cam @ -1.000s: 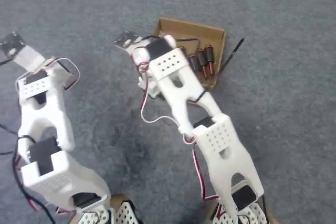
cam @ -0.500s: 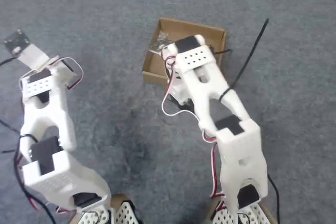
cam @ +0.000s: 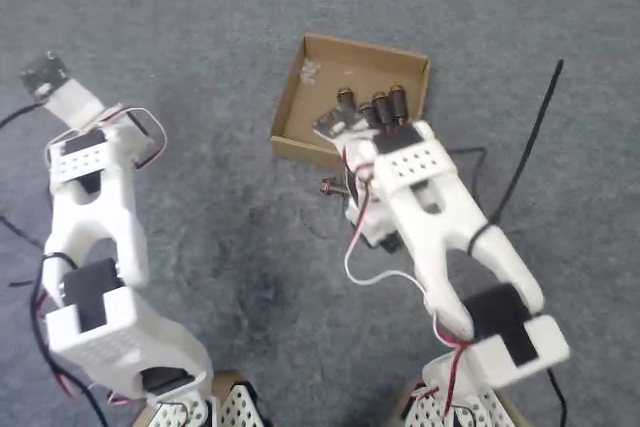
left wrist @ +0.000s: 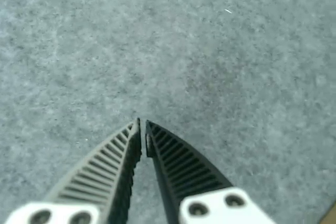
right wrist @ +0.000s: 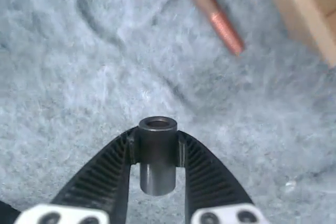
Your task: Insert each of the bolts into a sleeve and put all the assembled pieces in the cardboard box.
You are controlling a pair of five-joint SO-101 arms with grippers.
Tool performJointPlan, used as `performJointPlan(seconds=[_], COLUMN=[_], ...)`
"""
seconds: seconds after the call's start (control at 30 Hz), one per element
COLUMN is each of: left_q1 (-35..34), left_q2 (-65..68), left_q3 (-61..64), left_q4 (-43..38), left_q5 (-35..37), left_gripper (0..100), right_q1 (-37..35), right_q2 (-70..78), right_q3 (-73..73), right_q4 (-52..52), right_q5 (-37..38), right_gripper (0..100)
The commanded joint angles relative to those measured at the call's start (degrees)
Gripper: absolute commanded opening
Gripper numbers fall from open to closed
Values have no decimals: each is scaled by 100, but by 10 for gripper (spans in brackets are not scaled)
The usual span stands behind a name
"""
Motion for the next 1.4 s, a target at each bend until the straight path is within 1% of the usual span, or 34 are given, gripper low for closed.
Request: performJointPlan(seconds=[0.0,0.1,0.23,0.4,0.5,0.73,0.83,0.97,1.03,1.07,1.2,1.3,1.37], left_q1=[237,466,686,1011,1336,2347,2813,3692,4132,4325,4800,5046,5231], left_q2=[-141,-176,-193,-193,-193,-281,-677,-1266,-1442,-1495,-1442,-1213,-1020], left_q3=[-22,136,224,321,338,338,347,382,391,391,391,251,92], left_q4=[-114,-123,-105,-79,167,1327,2022,2787,2752,2620,2040,1811,1749], left_q5=[-501,-712,-747,-747,-747,-721,-712,-712,-668,-510,396,440,607], left_gripper=[13,13,13,13,13,13,13,13,13,13,16,31,75], right_q1=[75,57,207,620,901,1349,1429,1525,1560,1569,1578,1684,1824], right_q2=[-655,-901,-1174,-1420,-1490,-1437,-1437,-1437,-1437,-1437,-1437,-1446,-1464], right_q3=[519,888,1248,1802,2075,2127,2127,2127,2127,2127,2127,2127,2127], right_q4=[-347,-567,-857,-1877,-2378,-2870,-2949,-2949,-2949,-2949,-2949,-2949,-2949], right_q5=[-53,-62,-62,-62,-44,-44,-44,-35,-44,-44,-44,-53,-53], right_gripper=[6,6,6,6,6,6,6,6,6,6,6,6,6])
